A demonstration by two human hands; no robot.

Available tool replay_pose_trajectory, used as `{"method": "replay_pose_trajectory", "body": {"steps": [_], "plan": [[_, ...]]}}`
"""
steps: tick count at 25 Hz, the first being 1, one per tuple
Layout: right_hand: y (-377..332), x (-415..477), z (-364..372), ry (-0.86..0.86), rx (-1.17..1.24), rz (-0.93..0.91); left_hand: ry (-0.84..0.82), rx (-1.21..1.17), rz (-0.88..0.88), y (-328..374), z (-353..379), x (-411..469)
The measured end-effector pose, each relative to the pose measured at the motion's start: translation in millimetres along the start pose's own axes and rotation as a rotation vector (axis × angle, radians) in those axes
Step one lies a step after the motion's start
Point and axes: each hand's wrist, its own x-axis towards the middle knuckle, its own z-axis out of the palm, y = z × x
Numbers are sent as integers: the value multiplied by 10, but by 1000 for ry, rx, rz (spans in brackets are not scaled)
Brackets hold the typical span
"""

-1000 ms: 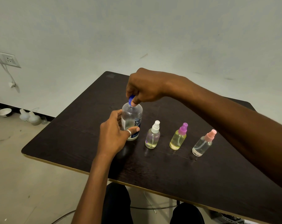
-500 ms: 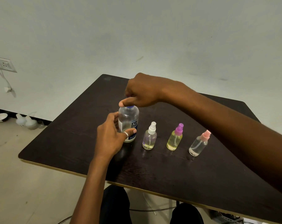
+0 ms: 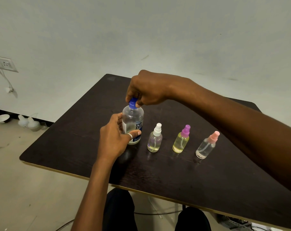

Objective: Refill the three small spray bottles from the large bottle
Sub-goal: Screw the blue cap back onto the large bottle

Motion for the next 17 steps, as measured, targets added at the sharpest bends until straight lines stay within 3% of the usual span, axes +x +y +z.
{"method": "replay_pose_trajectory", "body": {"steps": [17], "plan": [[-54, 50, 152, 86, -86, 129, 2, 4, 6, -7, -2, -10]]}}
